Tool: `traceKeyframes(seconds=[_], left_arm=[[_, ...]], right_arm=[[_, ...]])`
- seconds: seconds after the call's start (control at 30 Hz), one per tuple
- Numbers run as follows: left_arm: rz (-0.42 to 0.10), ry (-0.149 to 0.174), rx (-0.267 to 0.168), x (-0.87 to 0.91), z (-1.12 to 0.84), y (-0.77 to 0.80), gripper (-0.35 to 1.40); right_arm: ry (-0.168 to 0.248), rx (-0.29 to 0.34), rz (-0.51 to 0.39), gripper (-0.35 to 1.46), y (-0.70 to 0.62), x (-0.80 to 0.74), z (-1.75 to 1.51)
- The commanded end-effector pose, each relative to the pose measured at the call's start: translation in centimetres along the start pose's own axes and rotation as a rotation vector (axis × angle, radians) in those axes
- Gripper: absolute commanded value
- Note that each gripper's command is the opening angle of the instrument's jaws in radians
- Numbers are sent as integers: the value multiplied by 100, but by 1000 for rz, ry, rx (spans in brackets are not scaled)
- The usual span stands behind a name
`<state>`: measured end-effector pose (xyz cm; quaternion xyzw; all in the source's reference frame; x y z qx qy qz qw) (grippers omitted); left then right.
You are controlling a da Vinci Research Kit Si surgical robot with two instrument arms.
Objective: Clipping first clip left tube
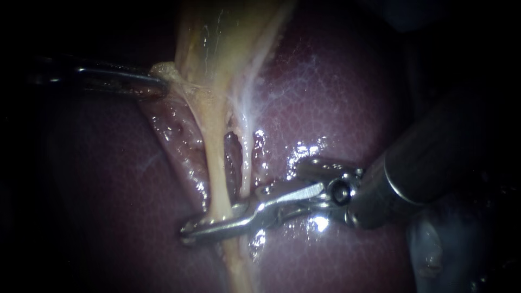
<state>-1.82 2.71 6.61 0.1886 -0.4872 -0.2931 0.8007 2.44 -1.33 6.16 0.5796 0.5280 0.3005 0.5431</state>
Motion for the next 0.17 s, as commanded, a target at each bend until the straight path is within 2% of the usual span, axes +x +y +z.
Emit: traceKeyframes(seconds=[0.03,0.17], left_arm=[[0,0,0,0,0,0,-35],[0,0,0,0,0,0,-35]], right_arm=[[1,-1,0,-35,0,0,0],[1,-1,0,-35,0,0,0]])
